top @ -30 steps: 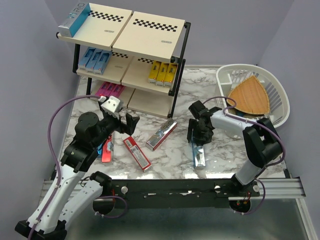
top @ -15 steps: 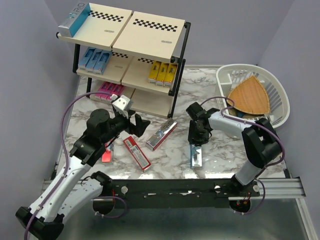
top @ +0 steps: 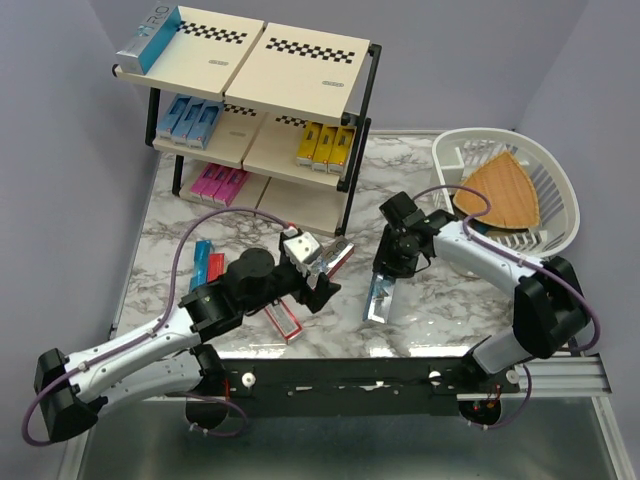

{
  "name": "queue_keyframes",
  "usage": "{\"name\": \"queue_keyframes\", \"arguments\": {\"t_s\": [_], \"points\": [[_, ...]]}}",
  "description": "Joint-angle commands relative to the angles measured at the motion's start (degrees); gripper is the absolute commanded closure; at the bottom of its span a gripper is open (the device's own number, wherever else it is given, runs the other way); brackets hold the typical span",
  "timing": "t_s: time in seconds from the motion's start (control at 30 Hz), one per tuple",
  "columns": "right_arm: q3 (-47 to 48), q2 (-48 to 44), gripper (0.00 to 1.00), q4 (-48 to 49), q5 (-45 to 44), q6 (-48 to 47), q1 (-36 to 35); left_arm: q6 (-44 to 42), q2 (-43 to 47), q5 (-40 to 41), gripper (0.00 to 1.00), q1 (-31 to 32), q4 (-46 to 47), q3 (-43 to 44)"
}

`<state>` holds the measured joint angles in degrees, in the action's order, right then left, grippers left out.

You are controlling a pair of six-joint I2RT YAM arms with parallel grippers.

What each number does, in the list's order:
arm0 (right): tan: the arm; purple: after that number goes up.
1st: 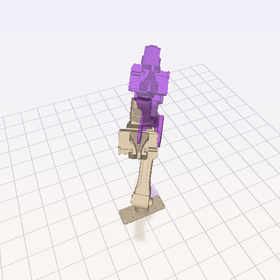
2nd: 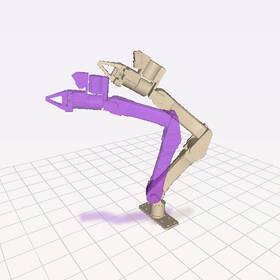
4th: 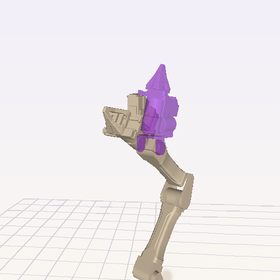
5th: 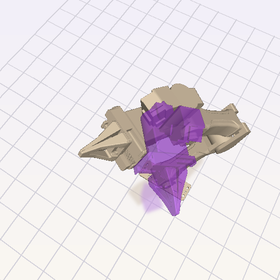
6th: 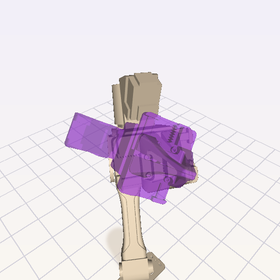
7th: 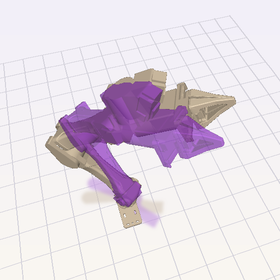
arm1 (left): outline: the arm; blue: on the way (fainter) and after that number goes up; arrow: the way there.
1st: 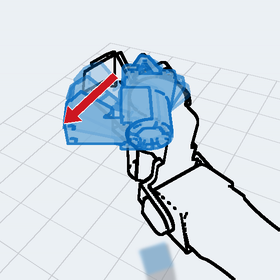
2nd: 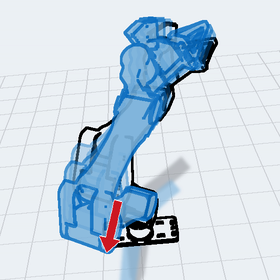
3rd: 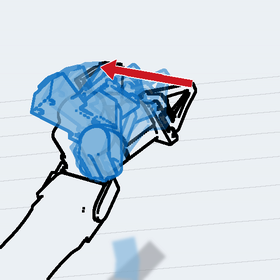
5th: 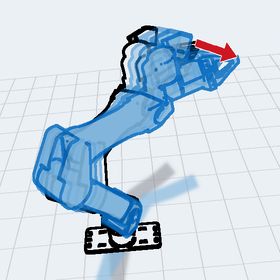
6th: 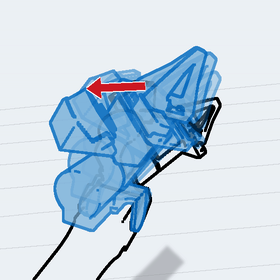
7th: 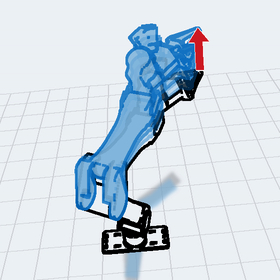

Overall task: Place and organize the toothpastes onto the shelf
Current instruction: Pick up the toothpaste from the center of the board, then place the toothpaste on the shelf.

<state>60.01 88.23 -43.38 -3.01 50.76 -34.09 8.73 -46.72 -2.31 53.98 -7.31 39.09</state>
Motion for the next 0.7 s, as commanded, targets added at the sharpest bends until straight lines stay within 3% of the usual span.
{"name": "queue_keyframes", "arguments": {"t_s": [0.0,0.3,0.67], "points": [[3.18,-4.28,0.68,-1.19,2.74,5.48,-0.19,-3.37,-0.3,10.55,0.01,7.89,7.04,-4.02],[6.17,-9.3,0.68,-0.31,6.43,10.84,-0.19,-12.4,-4.25,26.55,0.01,22.82,18.62,-9.91],[5.29,-10.44,0.67,1.89,8.63,14.27,-0.19,-20.33,-14.26,41.94,0.01,31.36,30.68,-9.83]]}}
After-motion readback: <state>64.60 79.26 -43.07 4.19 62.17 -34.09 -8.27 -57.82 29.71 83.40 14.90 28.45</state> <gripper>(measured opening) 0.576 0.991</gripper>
